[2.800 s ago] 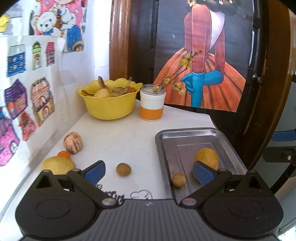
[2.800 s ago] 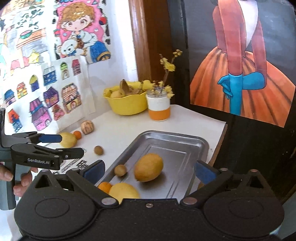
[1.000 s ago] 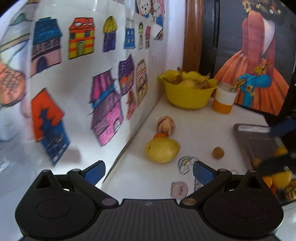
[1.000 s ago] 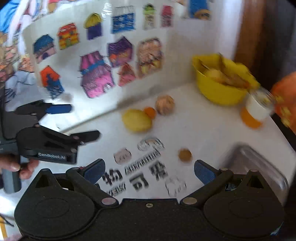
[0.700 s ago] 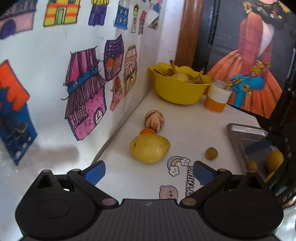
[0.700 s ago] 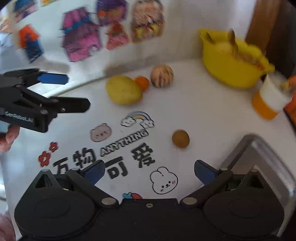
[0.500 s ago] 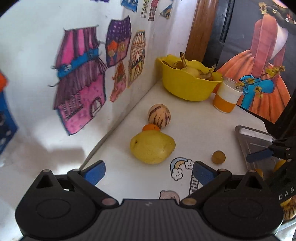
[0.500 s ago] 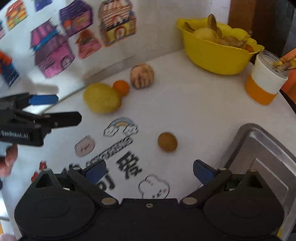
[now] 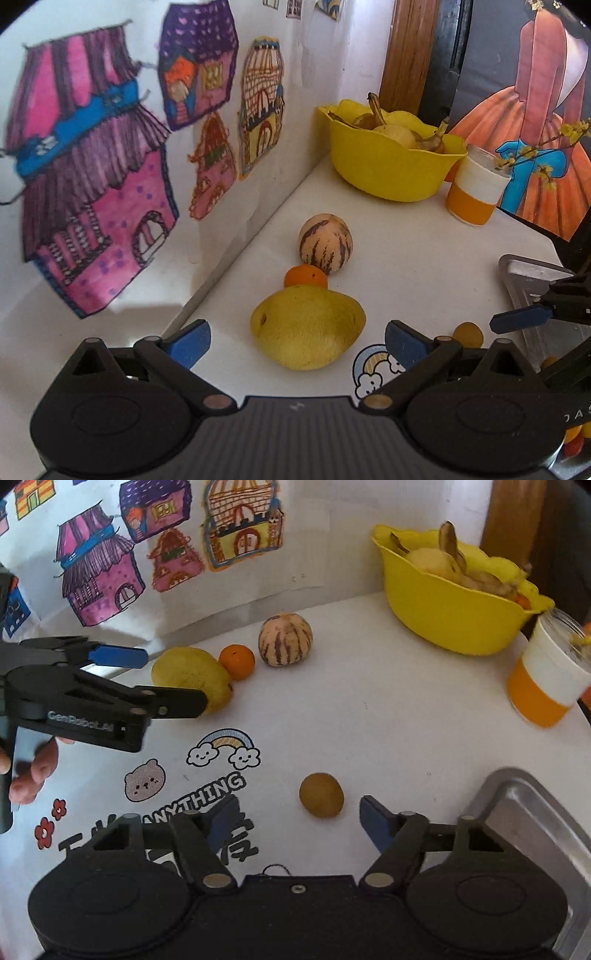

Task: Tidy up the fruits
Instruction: 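Grasp the yellow pear with the left gripper while the right gripper grasps a brown kiwi, then carry the pear with the left tool over the tray while the right tool carries the kiwi there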

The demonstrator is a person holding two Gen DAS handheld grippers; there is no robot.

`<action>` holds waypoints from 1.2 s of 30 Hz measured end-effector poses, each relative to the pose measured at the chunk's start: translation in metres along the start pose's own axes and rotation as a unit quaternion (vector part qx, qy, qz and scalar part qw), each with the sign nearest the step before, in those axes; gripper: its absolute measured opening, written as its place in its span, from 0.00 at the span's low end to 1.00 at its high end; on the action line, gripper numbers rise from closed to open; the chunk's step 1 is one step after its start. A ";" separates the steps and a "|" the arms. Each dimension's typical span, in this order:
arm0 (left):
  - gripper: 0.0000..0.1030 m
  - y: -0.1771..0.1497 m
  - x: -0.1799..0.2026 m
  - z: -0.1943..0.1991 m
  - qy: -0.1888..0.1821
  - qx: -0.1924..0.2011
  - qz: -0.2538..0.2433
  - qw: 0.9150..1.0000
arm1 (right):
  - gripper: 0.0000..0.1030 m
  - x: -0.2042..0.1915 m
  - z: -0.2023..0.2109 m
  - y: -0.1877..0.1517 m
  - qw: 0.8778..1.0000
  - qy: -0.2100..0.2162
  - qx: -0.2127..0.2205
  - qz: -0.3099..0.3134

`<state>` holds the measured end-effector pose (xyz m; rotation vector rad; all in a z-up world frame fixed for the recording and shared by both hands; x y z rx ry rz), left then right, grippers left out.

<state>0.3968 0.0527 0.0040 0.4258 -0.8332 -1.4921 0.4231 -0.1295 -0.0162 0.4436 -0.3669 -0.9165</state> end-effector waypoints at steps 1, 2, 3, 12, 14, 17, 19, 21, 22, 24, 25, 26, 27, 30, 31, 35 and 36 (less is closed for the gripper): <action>0.99 0.000 0.000 -0.003 -0.001 -0.001 0.000 1.000 | 0.64 0.001 -0.003 0.000 1.000 0.001 -0.001 -0.001; 0.99 0.001 0.001 -0.005 -0.002 -0.001 -0.002 1.000 | 0.62 0.002 -0.005 0.001 1.000 0.001 -0.003 -0.002; 0.99 0.000 0.001 -0.007 -0.005 -0.001 -0.004 1.000 | 0.60 0.003 -0.008 0.000 1.000 0.001 -0.005 -0.002; 0.90 -0.001 0.000 -0.017 -0.012 -0.003 -0.008 1.000 | 0.58 0.009 -0.016 0.000 1.000 0.005 0.005 -0.007; 0.88 -0.002 0.001 -0.019 -0.013 -0.004 -0.012 1.000 | 0.54 0.008 -0.016 0.000 1.000 0.000 0.008 0.001; 0.82 -0.003 0.003 -0.020 -0.017 -0.005 -0.019 1.000 | 0.53 0.008 -0.016 0.000 1.000 -0.002 0.011 0.003; 0.79 -0.003 0.003 -0.022 -0.014 -0.005 -0.021 1.000 | 0.53 0.007 -0.017 0.000 1.000 -0.004 0.013 0.005; 0.79 -0.003 0.003 -0.024 -0.007 -0.006 -0.016 1.000 | 0.52 0.006 -0.016 -0.001 1.000 -0.006 0.015 0.009; 0.79 -0.003 0.003 -0.024 -0.003 -0.005 -0.015 1.000 | 0.51 0.006 -0.016 -0.001 1.000 -0.007 0.016 0.011; 0.79 -0.002 0.004 -0.026 0.001 -0.005 -0.017 1.000 | 0.47 0.006 -0.015 -0.001 1.000 -0.008 0.019 0.011; 0.77 -0.002 0.005 -0.026 0.002 -0.005 -0.018 1.000 | 0.42 0.006 -0.015 -0.001 1.000 -0.010 0.020 0.012; 0.77 -0.001 0.005 -0.027 0.004 -0.006 -0.019 1.000 | 0.40 0.006 -0.014 -0.002 1.000 -0.011 0.022 0.013; 0.77 -0.001 0.005 -0.027 0.005 -0.006 -0.020 1.000 | 0.36 0.007 -0.013 -0.002 1.000 -0.012 0.023 0.013; 0.77 -0.001 0.005 -0.028 0.005 -0.004 -0.016 1.000 | 0.29 0.009 -0.012 -0.003 1.000 -0.016 0.027 0.003; 0.77 -0.001 0.005 -0.028 0.006 -0.004 -0.015 1.000 | 0.29 0.010 -0.011 -0.004 0.999 -0.017 0.027 -0.001; 0.76 -0.003 0.005 -0.026 0.011 -0.002 -0.013 1.000 | 0.29 0.012 -0.010 -0.005 0.999 -0.018 0.028 -0.009; 0.76 -0.003 0.005 -0.025 0.012 -0.002 -0.014 1.000 | 0.29 0.012 -0.008 -0.006 0.999 -0.018 0.028 -0.011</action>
Point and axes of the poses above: each gripper's, at about its wrist camera, not at the fingertips, and z roughly against the way its jaws point, x to its right, y to its top, the point moved 3 cm from there along -z, roughly the way its jaws point, and after that the axes turned 11 degrees about -y, right-handed, at the moved point
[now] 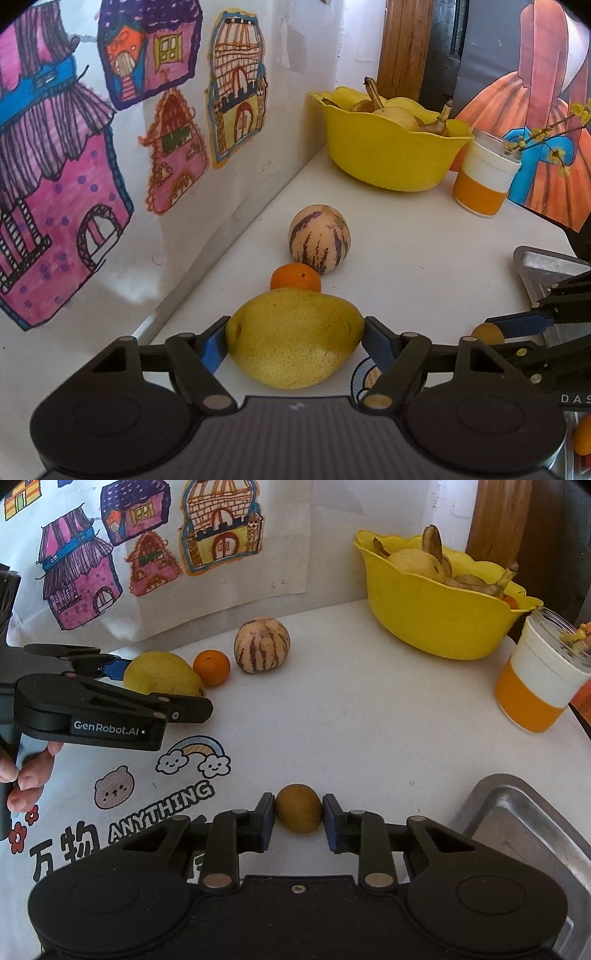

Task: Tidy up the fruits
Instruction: 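Carry the pear with the left tool over the tray while the right tool carries the kiwi there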

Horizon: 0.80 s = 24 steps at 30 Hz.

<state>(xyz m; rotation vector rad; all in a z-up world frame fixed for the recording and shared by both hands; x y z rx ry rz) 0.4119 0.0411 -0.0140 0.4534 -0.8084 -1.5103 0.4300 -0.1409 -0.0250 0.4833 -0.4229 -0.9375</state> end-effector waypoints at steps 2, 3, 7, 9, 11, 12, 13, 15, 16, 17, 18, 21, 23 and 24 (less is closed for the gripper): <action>0.76 -0.001 0.000 0.002 0.000 0.002 0.006 1.000 | 0.29 0.001 0.003 -0.001 1.000 0.000 0.001 -0.004; 0.76 -0.002 0.000 0.003 0.000 0.002 0.010 1.000 | 0.29 0.002 0.005 -0.001 1.000 -0.001 0.002 -0.006; 0.76 -0.006 -0.001 0.009 -0.007 0.001 0.023 1.000 | 0.29 0.003 0.015 -0.004 1.000 -0.003 0.006 -0.015; 0.76 -0.008 0.001 0.012 -0.012 -0.001 0.027 1.000 | 0.29 0.003 0.021 -0.006 1.000 -0.004 0.007 -0.016; 0.76 -0.012 0.004 0.016 -0.021 -0.004 0.031 0.999 | 0.29 0.003 0.027 -0.008 1.000 -0.005 0.011 -0.017; 0.76 -0.014 0.007 0.018 -0.023 -0.004 0.032 0.999 | 0.29 0.004 0.031 -0.009 1.000 -0.006 0.013 -0.017; 0.76 -0.015 0.010 0.019 -0.024 -0.003 0.030 0.999 | 0.29 0.004 0.034 -0.010 1.000 -0.006 0.015 -0.018; 0.76 -0.016 0.016 0.022 -0.027 -0.002 0.028 0.999 | 0.29 0.006 0.040 -0.013 1.000 -0.008 0.019 -0.020; 0.76 -0.016 0.020 0.023 -0.030 -0.001 0.027 0.999 | 0.29 0.008 0.045 -0.014 0.999 -0.010 0.022 -0.021; 0.76 -0.015 0.024 0.024 -0.033 0.000 0.027 0.999 | 0.29 0.011 0.048 -0.016 0.999 -0.012 0.025 -0.023; 0.76 -0.014 0.029 0.026 -0.036 0.002 0.026 0.999 | 0.29 0.014 0.053 -0.017 0.999 -0.015 0.029 -0.026; 0.76 -0.007 0.045 0.030 -0.049 0.010 0.023 0.999 | 0.29 0.027 0.068 -0.021 0.998 -0.026 0.042 -0.040; 0.76 -0.002 0.057 0.032 -0.058 0.018 0.018 0.998 | 0.29 0.038 0.076 -0.024 0.997 -0.036 0.050 -0.050; 0.76 0.002 0.065 0.033 -0.061 0.023 0.017 0.998 | 0.29 0.045 0.081 -0.025 0.996 -0.040 0.054 -0.056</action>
Point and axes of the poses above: each gripper's, at about its wrist camera, not at the fingertips, and z roughly against the way its jaws point, x to its right, y to its top, the point moved 3 cm from there along -z, roughly the way its jaws point, and after that the axes turned 11 degrees about -y, right-handed, at the moved point
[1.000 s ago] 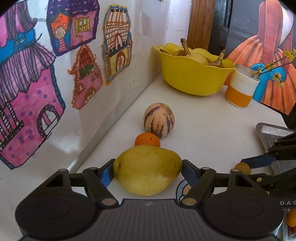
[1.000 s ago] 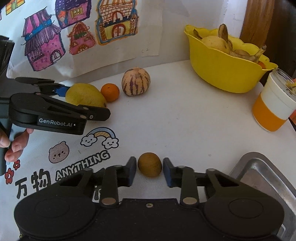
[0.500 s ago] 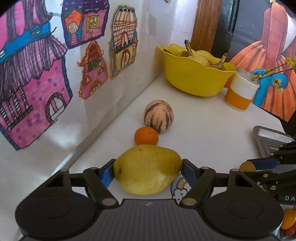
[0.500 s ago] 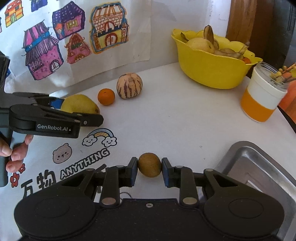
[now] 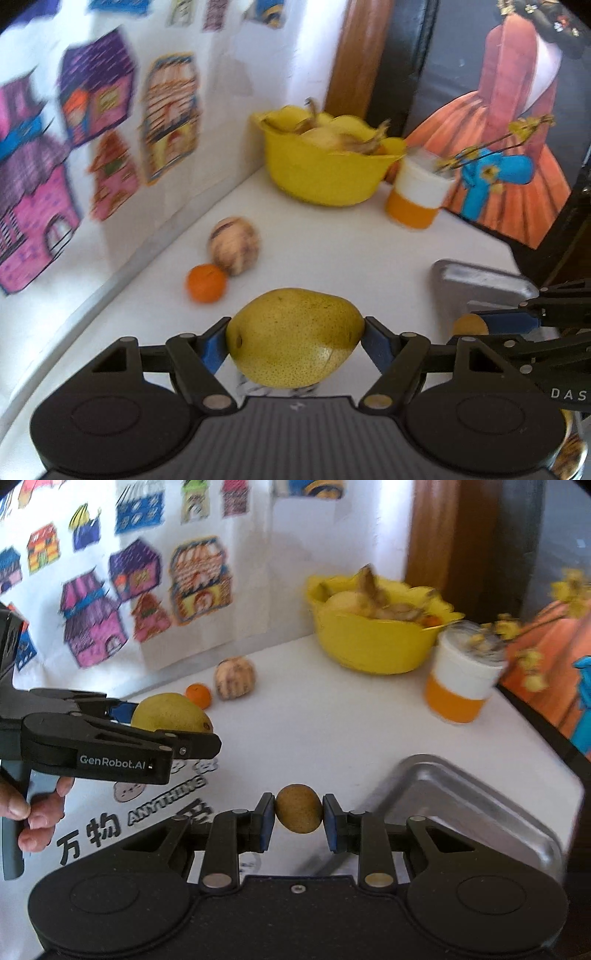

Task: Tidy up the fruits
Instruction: 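Carry the pear with the left tool over the tray while the right tool carries the kiwi there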

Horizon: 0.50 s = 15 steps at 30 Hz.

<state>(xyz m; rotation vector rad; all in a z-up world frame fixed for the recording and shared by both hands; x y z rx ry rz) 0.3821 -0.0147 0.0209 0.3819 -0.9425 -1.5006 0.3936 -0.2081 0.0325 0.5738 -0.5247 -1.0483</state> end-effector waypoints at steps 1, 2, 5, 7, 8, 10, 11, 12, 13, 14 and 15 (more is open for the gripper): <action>0.76 0.001 0.006 0.000 -0.003 0.004 0.001 1.000 | 0.29 0.008 0.004 0.000 1.000 -0.005 0.004 -0.007; 0.76 0.004 0.013 -0.002 -0.008 0.008 0.004 1.000 | 0.29 0.016 0.007 -0.001 1.000 -0.010 0.008 -0.016; 0.76 0.009 0.032 -0.007 -0.028 0.015 0.011 0.999 | 0.29 0.043 0.014 -0.006 0.999 -0.025 0.018 -0.043; 0.76 0.011 0.047 -0.014 -0.041 0.013 0.007 0.999 | 0.29 0.059 0.016 -0.012 0.997 -0.037 0.020 -0.059; 0.76 0.012 0.054 -0.018 -0.046 0.011 0.006 0.999 | 0.29 0.067 0.017 -0.015 0.997 -0.044 0.021 -0.066; 0.76 0.012 0.069 -0.028 -0.058 0.005 0.009 0.998 | 0.29 0.082 0.017 -0.023 0.995 -0.053 0.019 -0.081; 0.76 0.012 0.075 -0.032 -0.064 0.002 0.011 0.998 | 0.29 0.088 0.017 -0.028 0.994 -0.055 0.018 -0.088; 0.76 0.012 0.082 -0.037 -0.069 -0.002 0.011 0.998 | 0.29 0.093 0.016 -0.031 0.994 -0.059 0.016 -0.093; 0.76 0.012 0.088 -0.042 -0.074 -0.006 0.011 0.997 | 0.29 0.099 0.015 -0.036 0.993 -0.062 0.014 -0.097; 0.76 0.012 0.094 -0.046 -0.079 -0.009 0.009 0.997 | 0.29 0.102 0.015 -0.041 0.993 -0.065 0.013 -0.100; 0.76 0.010 0.099 -0.051 -0.083 -0.012 0.005 0.996 | 0.29 0.106 0.013 -0.046 0.992 -0.067 0.011 -0.102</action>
Point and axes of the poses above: each gripper's, at about its wrist camera, not at the fingertips, and z roughly against the way its jaws point, x to its right, y to its top, the point moved 3 cm from there along -z, roughly the way its jaws point, and after that the axes turned 11 degrees about -y, right-handed, at the moved point
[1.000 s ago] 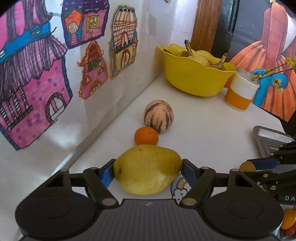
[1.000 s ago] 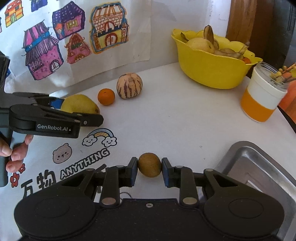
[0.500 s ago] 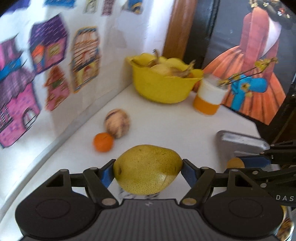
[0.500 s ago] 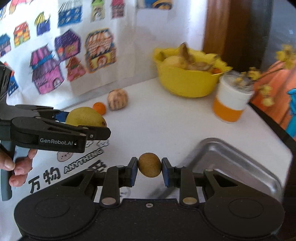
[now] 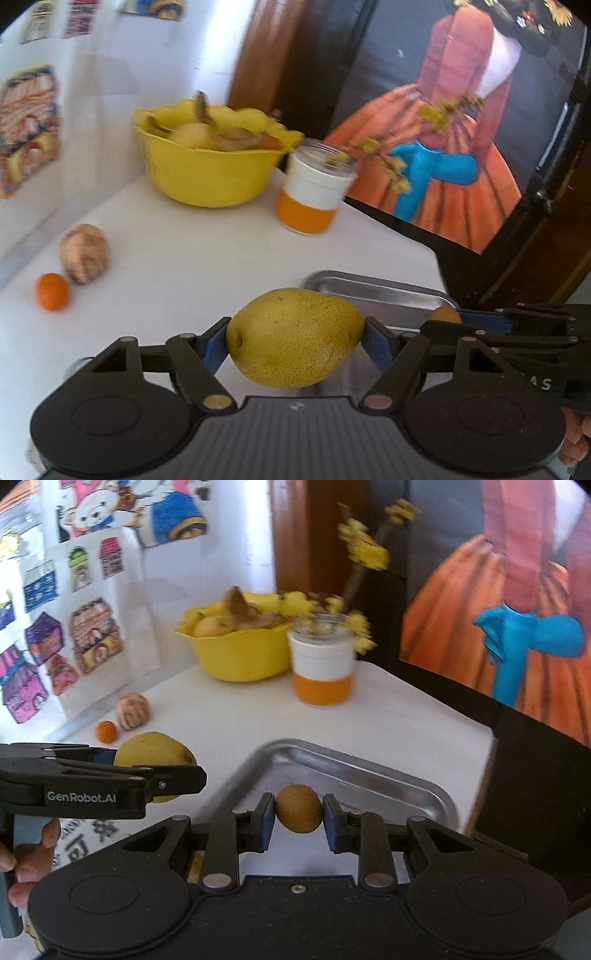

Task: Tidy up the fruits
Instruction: 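Carry the pear with the left tool over the tray while the right tool carries the kiwi there, then open the left gripper to drop the pear while the right gripper releases the kiwi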

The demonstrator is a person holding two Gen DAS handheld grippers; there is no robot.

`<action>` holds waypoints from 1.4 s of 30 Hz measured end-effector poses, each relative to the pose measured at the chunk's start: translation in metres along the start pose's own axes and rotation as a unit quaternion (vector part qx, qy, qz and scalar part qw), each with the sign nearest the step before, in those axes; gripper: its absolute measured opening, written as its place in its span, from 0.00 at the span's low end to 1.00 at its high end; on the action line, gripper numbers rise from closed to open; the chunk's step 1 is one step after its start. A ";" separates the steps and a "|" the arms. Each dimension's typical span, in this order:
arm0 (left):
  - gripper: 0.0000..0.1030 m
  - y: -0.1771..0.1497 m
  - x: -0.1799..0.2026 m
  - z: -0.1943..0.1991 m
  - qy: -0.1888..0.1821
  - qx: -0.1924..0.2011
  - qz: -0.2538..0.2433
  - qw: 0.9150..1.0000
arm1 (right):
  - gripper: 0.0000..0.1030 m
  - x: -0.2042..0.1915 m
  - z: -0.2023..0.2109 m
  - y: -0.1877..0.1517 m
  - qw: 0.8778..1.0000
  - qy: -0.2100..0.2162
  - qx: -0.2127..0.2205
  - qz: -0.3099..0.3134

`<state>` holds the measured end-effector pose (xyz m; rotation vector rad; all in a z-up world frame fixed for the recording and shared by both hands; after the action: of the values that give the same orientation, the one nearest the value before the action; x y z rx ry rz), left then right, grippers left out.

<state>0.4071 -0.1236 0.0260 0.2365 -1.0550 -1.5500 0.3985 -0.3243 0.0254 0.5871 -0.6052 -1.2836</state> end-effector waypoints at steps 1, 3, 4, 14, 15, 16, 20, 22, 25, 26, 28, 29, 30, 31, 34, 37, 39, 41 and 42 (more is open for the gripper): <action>0.76 -0.001 0.003 -0.004 -0.005 -0.003 -0.003 1.000 | 0.29 0.003 -0.002 -0.004 1.000 -0.002 -0.002 -0.002; 0.76 -0.004 0.008 -0.012 -0.015 -0.009 -0.011 1.000 | 0.29 0.009 -0.006 -0.012 1.000 -0.005 -0.007 -0.002; 0.76 -0.006 0.009 -0.015 -0.017 -0.012 -0.013 1.000 | 0.29 0.011 -0.009 -0.015 1.000 -0.006 -0.010 -0.002; 0.76 -0.016 0.024 -0.038 -0.009 -0.039 -0.042 0.998 | 0.29 0.026 -0.034 -0.028 0.999 -0.001 -0.030 -0.030; 0.76 -0.017 0.024 -0.040 -0.007 -0.042 -0.044 0.998 | 0.29 0.027 -0.036 -0.029 0.999 0.001 -0.030 -0.033; 0.76 -0.018 0.024 -0.041 -0.006 -0.044 -0.045 0.998 | 0.29 0.027 -0.037 -0.029 0.999 0.001 -0.031 -0.034; 0.76 -0.020 0.025 -0.046 -0.004 -0.052 -0.048 0.998 | 0.29 0.028 -0.038 -0.029 0.999 0.001 -0.031 -0.036; 0.76 -0.019 0.026 -0.048 -0.004 -0.052 -0.050 0.997 | 0.29 0.029 -0.038 -0.029 0.999 0.000 -0.031 -0.037; 0.76 -0.019 0.026 -0.050 -0.005 -0.055 -0.050 0.997 | 0.29 0.029 -0.039 -0.030 0.999 0.001 -0.030 -0.039; 0.76 -0.019 0.027 -0.050 -0.005 -0.055 -0.051 0.997 | 0.29 0.030 -0.039 -0.030 0.999 0.001 -0.030 -0.039; 0.76 -0.020 0.027 -0.050 -0.005 -0.057 -0.053 0.997 | 0.30 0.030 -0.039 -0.030 0.999 0.001 -0.030 -0.040; 0.76 -0.019 0.027 -0.050 -0.005 -0.058 -0.053 0.997 | 0.30 0.030 -0.038 -0.030 0.999 0.001 -0.029 -0.040; 0.76 -0.019 0.027 -0.051 -0.005 -0.059 -0.052 0.997 | 0.31 0.030 -0.037 -0.030 0.999 0.002 -0.028 -0.039; 0.77 -0.019 0.027 -0.051 -0.007 -0.060 -0.051 0.997 | 0.32 0.029 -0.036 -0.030 0.999 0.000 -0.028 -0.037; 0.76 -0.020 0.025 -0.050 -0.016 -0.065 -0.048 0.997 | 0.36 0.028 -0.031 -0.029 0.999 -0.004 -0.025 -0.032; 0.77 -0.021 0.026 -0.045 -0.028 -0.057 -0.049 0.997 | 0.40 0.028 -0.022 -0.026 0.999 -0.012 -0.019 -0.033; 0.80 -0.019 0.028 -0.040 -0.035 -0.052 -0.048 0.997 | 0.42 0.029 -0.014 -0.023 0.999 -0.020 -0.013 -0.034; 0.81 -0.017 0.029 -0.034 -0.038 -0.047 -0.047 0.997 | 0.47 0.030 -0.004 -0.020 0.999 -0.027 -0.005 -0.037; 0.82 -0.016 0.030 -0.030 -0.038 -0.043 -0.046 0.997 | 0.54 0.031 0.001 -0.018 0.999 -0.031 -0.001 -0.039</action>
<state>0.4076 -0.1656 0.0095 0.1693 -1.0466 -1.6957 0.3905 -0.3577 0.0164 0.5759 -0.6384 -1.3801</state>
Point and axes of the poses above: each gripper's, at about its wrist camera, not at the fingertips, and z roughly against the way its jaws point, x to its right, y to its top, the point moved 3 cm from there along -z, roughly the way its jaws point, and after that the axes turned 11 degrees about -y, right-handed, at the moved point
